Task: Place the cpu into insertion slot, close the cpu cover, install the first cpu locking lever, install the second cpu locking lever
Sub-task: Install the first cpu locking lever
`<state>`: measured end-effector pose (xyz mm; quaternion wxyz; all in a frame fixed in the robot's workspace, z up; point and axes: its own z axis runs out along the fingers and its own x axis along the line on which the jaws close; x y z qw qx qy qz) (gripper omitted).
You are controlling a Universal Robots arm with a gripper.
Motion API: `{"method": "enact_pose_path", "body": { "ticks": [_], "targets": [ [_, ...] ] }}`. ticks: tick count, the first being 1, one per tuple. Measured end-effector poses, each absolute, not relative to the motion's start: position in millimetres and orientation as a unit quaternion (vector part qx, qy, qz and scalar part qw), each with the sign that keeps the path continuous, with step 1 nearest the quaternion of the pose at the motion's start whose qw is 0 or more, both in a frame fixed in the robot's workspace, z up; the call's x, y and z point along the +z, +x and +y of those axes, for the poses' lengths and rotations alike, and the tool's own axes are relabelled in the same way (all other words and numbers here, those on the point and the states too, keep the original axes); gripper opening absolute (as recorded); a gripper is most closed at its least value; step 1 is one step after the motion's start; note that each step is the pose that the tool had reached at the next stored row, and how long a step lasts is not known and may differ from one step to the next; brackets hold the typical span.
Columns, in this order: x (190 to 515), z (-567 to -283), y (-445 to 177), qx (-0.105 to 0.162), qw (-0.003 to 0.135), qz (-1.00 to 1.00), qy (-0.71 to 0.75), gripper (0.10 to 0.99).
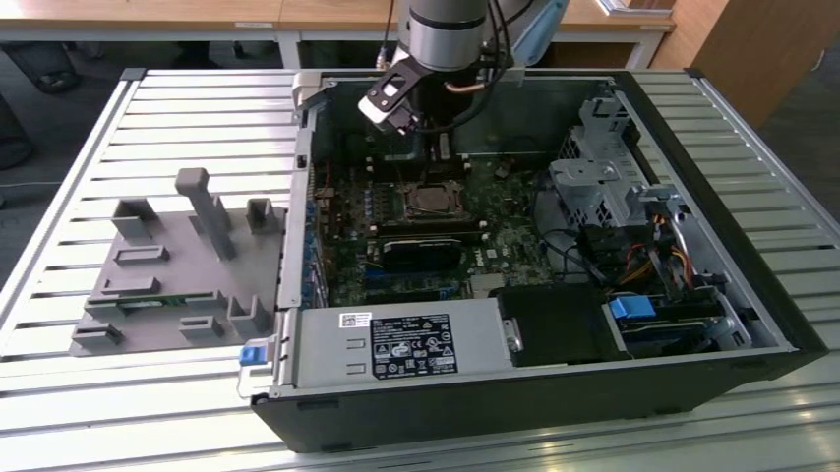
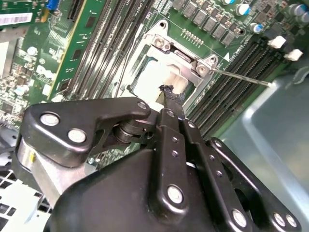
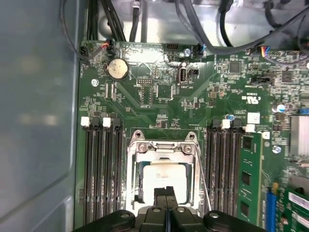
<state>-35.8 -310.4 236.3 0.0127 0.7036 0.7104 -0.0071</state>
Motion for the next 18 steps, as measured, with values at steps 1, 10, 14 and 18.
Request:
{"method": "enact_pose_path", "body": {
  "ticks": [1, 10, 14, 18],
  "targets": [
    [239.1, -310.4, -35.8, -0.007, 0.013, 0.710, 0.704, 0.106],
    [259.4, -310.3, -35.8, -0.007, 0.013, 0.711, 0.703, 0.106],
    [260.5, -310.3, -35.7, -0.007, 0.013, 0.717, 0.697, 0.106],
    [260.6, -310.3, -35.8, -0.006, 0.013, 0.741, 0.671, 0.106]
  ]
}}
